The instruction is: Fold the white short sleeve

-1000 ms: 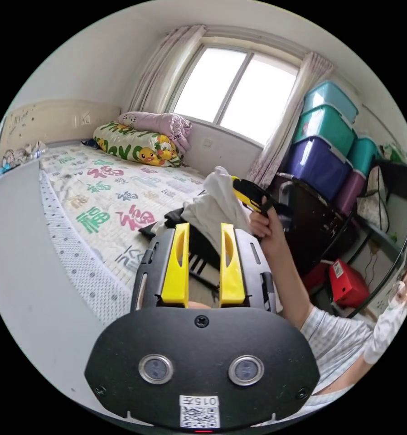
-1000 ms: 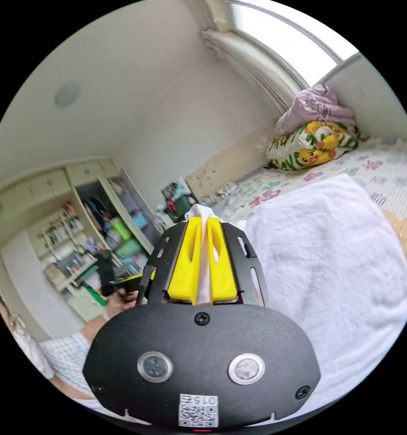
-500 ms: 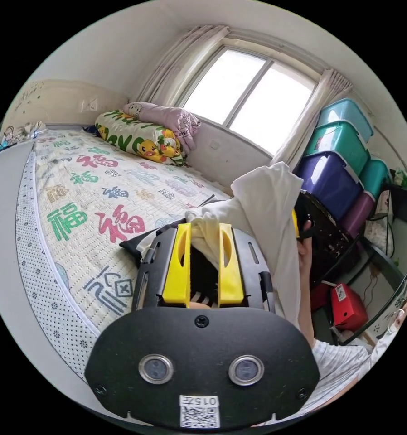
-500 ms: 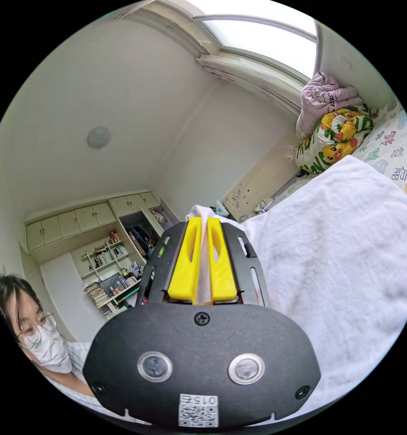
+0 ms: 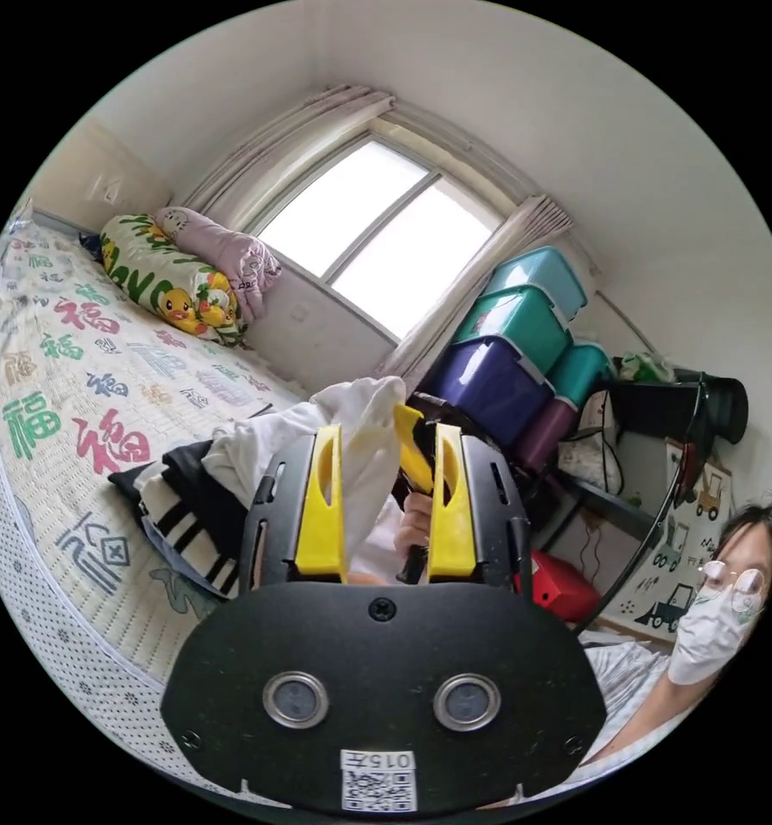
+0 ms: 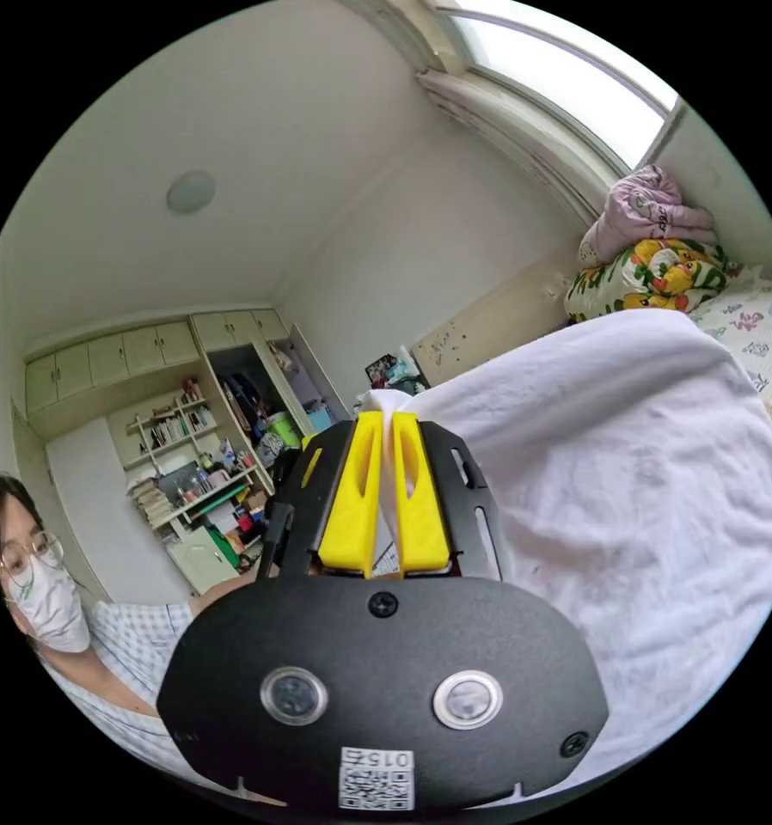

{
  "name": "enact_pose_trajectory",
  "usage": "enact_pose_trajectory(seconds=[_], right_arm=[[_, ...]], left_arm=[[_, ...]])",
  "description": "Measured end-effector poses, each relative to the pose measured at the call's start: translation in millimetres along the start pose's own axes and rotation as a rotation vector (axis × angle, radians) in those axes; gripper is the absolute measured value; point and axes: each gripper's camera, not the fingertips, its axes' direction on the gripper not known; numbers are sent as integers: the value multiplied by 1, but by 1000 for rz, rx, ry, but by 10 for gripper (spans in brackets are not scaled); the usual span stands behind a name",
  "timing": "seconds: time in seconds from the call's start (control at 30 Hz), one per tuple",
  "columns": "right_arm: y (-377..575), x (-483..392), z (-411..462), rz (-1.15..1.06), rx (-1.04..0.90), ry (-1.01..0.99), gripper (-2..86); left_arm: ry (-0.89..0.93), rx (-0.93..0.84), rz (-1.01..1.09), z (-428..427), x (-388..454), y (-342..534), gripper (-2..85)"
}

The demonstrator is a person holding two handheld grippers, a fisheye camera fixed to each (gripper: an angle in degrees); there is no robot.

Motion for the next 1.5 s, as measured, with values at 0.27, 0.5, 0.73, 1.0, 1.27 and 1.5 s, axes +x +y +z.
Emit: enact_pose_trajectory(seconds=[0.27, 0.5, 0.73, 1.0, 1.27, 1.5], right_arm=[[29, -17, -41, 10, -41, -85, 6], [36, -24, -54, -36, -66, -48, 6], [24, -68, -19, -164, -77, -125, 5], [45, -103, 123, -139, -199, -476, 4], [107, -149, 174, -204, -337, -650, -1], [202, -122, 70, -212, -348, -798, -1]], left_arm=[[227, 89, -24, -46, -19, 45, 16], [185, 59, 21, -75, 1, 53, 6], [91, 177, 158, -185, 74, 48, -4], [-152, 325, 261, -392, 148, 83, -4], [-454, 387, 148, -570, 169, 177, -7], [-524, 203, 138, -560, 167, 186, 9]])
